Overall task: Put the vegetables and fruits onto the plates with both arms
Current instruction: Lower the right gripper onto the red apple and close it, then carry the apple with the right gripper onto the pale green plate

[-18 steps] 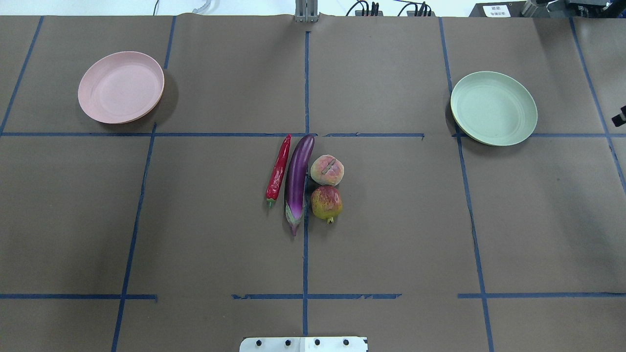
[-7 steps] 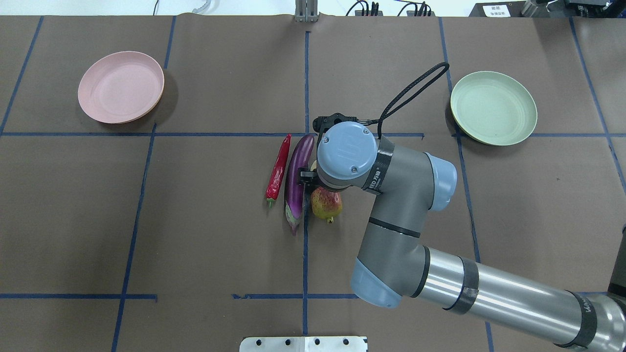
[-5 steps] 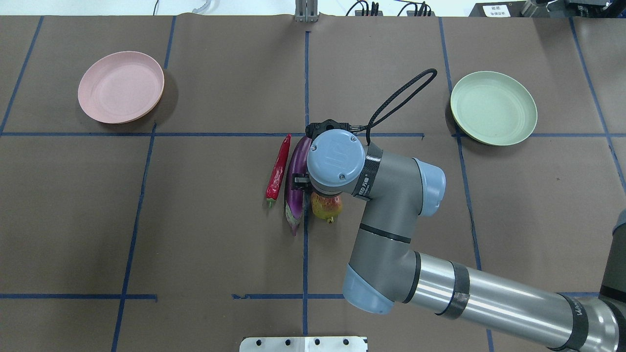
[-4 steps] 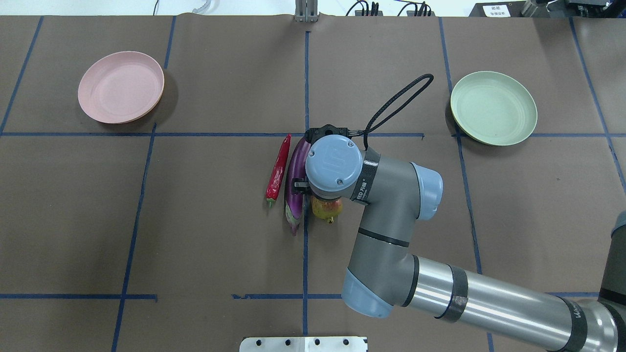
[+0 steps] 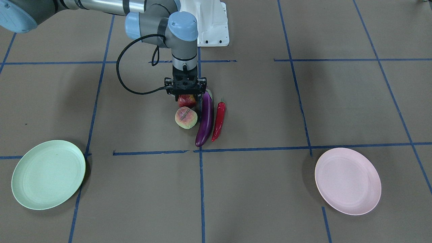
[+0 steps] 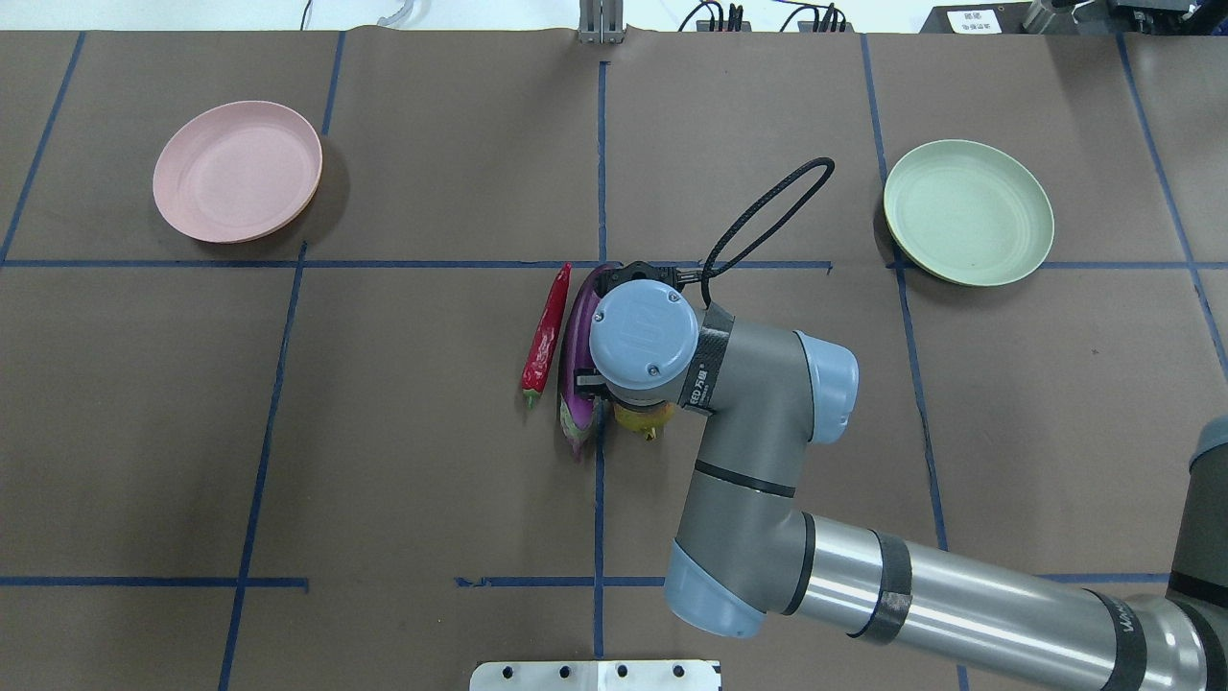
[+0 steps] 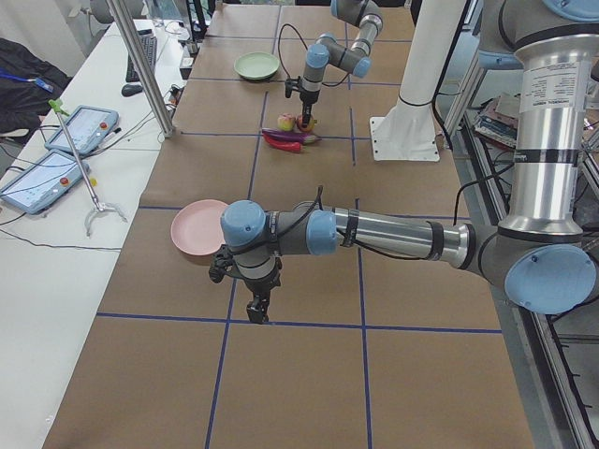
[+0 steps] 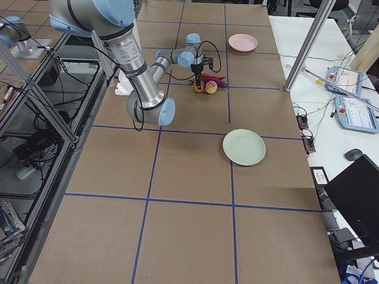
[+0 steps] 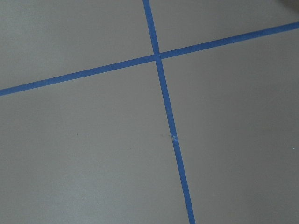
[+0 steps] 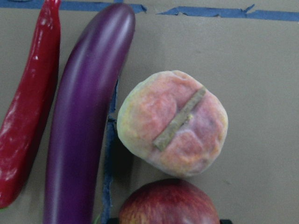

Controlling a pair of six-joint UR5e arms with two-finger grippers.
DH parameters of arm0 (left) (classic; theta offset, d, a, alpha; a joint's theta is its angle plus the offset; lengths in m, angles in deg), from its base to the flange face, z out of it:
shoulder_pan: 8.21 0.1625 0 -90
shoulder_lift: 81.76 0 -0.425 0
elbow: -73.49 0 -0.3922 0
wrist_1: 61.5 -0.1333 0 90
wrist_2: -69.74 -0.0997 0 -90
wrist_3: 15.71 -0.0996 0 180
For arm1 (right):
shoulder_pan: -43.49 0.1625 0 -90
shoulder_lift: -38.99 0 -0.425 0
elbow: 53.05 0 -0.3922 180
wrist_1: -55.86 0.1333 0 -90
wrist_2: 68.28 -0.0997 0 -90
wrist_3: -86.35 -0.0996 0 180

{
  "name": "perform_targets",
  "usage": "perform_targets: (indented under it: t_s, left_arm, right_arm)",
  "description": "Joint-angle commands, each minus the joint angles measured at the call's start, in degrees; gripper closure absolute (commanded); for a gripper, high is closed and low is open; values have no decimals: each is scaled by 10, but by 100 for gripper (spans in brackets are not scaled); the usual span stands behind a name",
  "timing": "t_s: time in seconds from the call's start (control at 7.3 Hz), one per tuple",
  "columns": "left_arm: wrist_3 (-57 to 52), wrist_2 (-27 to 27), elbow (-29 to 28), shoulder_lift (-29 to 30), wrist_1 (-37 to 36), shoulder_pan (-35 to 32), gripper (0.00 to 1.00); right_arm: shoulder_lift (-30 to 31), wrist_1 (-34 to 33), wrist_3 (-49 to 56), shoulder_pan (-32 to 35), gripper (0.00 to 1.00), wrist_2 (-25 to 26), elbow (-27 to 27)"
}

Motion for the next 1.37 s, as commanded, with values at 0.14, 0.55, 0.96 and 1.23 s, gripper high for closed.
perform_targets:
  t_s: [0.14, 0.55, 0.96, 1.23]
  left_arm:
    - [0, 0, 2, 0, 0, 0, 0]
    - [0, 0, 6, 1, 0, 0, 0]
    - [-1, 0, 7, 2, 1, 3, 0]
    - [-1, 1, 8, 3, 4, 3, 0]
  right_arm:
    - [0, -76, 29, 46, 100, -16, -83]
    - [63, -70, 263, 232, 100, -140, -75]
    - [145, 98, 432, 363, 99, -243, 59]
    - [171, 169, 458, 381, 94, -248, 139]
